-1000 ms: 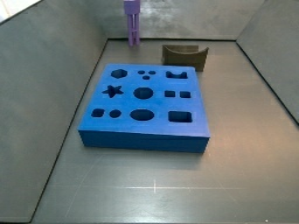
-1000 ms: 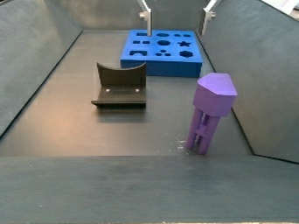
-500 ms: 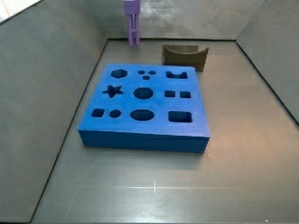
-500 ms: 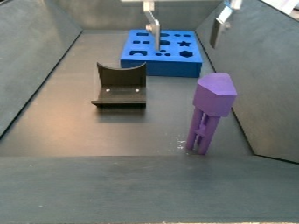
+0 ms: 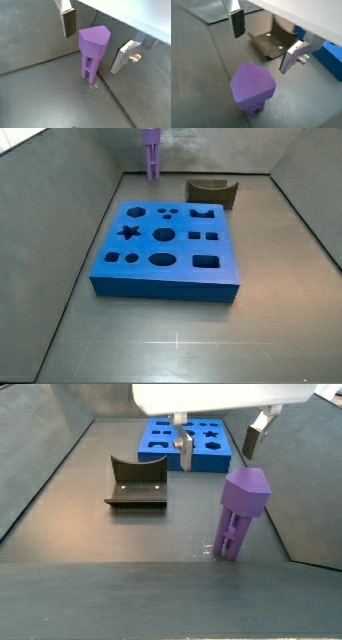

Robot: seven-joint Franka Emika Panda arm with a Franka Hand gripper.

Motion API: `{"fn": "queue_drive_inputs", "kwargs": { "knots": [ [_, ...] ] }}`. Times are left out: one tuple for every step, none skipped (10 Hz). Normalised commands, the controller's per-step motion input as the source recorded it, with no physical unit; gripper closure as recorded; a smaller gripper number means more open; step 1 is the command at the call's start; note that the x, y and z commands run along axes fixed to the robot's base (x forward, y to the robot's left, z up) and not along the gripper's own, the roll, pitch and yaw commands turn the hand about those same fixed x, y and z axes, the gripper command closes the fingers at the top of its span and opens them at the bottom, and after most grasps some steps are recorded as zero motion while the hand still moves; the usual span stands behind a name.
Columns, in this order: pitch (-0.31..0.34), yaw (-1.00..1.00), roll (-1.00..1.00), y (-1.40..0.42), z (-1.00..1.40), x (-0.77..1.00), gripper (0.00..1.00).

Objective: Pick up the 3 prong object. Move up. Move to above the board. Insert the 3 prong object.
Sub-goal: Pick up the 3 prong object.

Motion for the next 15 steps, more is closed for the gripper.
{"fn": "queue_drive_inputs", "kwargs": {
  "knots": [
    [-0.139, 0.85, 0.0, 0.0, -0.15, -0.22, 0.0],
    [-0.114, 0.85, -0.01, 0.0, -0.17, -0.25, 0.0],
    [-0.069, 0.81, -0.08, 0.16, -0.1, -0.19, 0.0],
    [-0.054, 0.77, -0.16, 0.33, -0.11, -0.25, 0.0],
    [-0.084, 0.63, -0.13, 0.27, -0.12, -0.27, 0.0],
    [-0.037, 0.07, -0.07, 0.02, -0.12, -0.03, 0.0],
    [0.0, -0.08, -0.03, 0.0, -0.12, 0.0, 0.0],
    [0.0, -0.13, 0.0, 0.0, -0.19, 0.0, 0.0],
    [-0.013, -0.11, 0.0, 0.09, -0.23, -0.12, 0.0],
    [-0.014, -0.05, 0.02, 0.11, -0.25, -0.12, 0.0],
    [0.0, -0.03, 0.07, 0.1, -0.22, -0.01, 0.0],
    [0.0, 0.0, 0.02, 0.15, -0.19, 0.0, 0.0],
    [0.0, 0.0, 0.0, 0.15, -0.17, 0.07, 0.0],
    [0.0, 0.0, -0.01, 0.2, -0.16, 0.04, 0.0],
    [0.003, 0.0, -0.03, 0.23, -0.18, 0.11, 0.0]
  ]
}}
